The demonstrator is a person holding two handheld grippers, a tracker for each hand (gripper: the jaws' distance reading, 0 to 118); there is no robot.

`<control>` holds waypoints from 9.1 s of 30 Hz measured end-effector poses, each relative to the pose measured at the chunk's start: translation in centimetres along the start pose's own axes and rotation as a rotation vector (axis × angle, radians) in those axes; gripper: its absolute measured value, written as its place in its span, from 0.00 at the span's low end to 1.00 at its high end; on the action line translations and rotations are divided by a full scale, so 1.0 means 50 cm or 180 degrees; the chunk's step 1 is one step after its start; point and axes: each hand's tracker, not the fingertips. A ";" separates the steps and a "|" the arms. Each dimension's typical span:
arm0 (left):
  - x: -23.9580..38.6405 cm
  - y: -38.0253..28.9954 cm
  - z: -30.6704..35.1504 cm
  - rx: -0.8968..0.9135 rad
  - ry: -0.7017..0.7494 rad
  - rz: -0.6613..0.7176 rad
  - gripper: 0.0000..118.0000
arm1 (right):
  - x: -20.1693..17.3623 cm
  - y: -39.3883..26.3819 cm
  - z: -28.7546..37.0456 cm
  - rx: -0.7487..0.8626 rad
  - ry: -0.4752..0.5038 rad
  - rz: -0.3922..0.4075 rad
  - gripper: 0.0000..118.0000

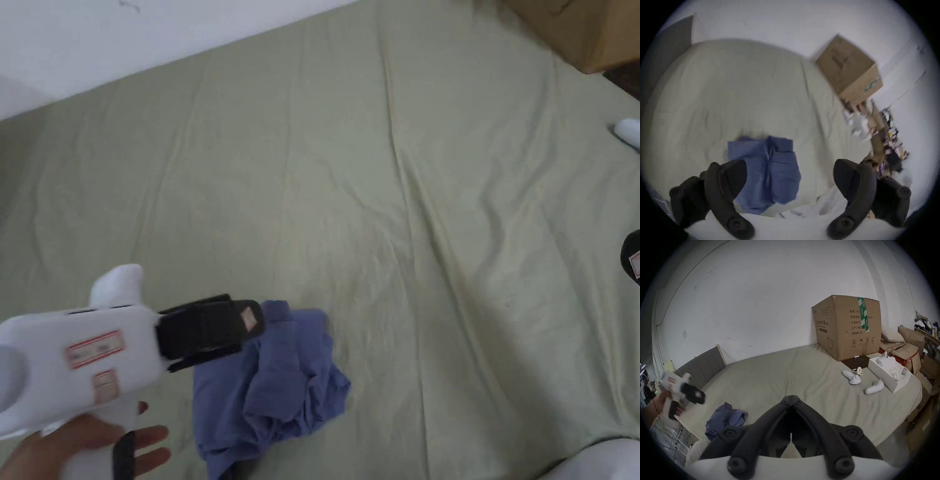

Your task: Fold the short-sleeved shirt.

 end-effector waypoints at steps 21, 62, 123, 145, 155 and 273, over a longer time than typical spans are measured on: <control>0.188 -0.238 -0.334 0.0190 0.1348 -0.1687 0.00 | -0.038 0.000 -0.027 -0.0202 -0.0038 0.0232 0.00; -0.132 -0.169 0.082 0.0441 0.0275 -0.0493 0.57 | -0.378 -0.267 -0.394 -0.1701 0.1166 0.1230 0.00; -0.875 0.187 0.122 -0.1455 0.1350 0.0410 0.47 | -0.567 -0.219 -0.386 -0.1418 0.1489 0.1045 0.00; -0.052 -0.049 0.377 0.2678 0.2068 -0.1020 0.00 | -0.324 0.061 -0.112 0.0136 0.0773 0.0881 0.00; 0.165 -0.085 0.222 0.2564 0.1513 -0.1329 0.00 | -0.182 0.180 -0.014 0.0930 -0.0043 0.0905 0.00; 0.197 -0.042 0.314 0.2976 0.1881 -0.1349 1.00 | -0.243 0.256 0.015 0.1591 -0.0130 0.1075 1.00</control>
